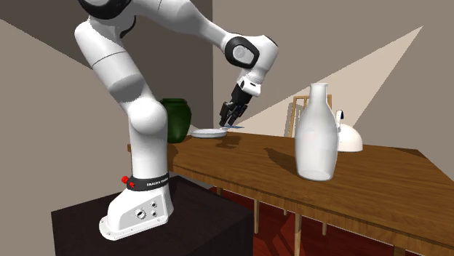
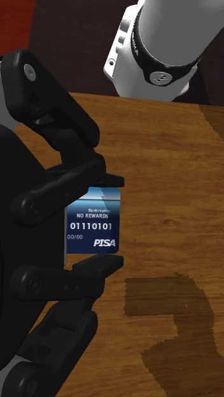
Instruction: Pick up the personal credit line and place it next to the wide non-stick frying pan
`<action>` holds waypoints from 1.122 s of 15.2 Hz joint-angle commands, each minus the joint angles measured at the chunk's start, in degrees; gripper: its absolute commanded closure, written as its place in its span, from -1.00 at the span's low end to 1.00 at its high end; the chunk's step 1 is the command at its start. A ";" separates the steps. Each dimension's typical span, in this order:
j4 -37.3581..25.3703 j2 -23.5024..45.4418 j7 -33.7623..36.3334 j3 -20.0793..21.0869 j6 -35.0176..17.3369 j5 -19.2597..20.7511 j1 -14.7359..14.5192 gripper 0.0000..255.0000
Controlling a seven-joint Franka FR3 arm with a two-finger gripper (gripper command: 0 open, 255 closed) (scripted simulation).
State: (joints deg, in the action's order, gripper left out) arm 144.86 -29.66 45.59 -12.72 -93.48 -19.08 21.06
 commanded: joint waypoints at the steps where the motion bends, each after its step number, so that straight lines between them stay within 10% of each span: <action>1: -1.75 2.93 1.48 1.60 -1.91 -2.38 -1.75 1.00; 17: -24.49 27.23 13.64 11.73 -10.23 -13.44 -11.63 1.00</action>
State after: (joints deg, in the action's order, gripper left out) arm 121.96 -4.02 58.31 -1.63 -103.14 -32.05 10.02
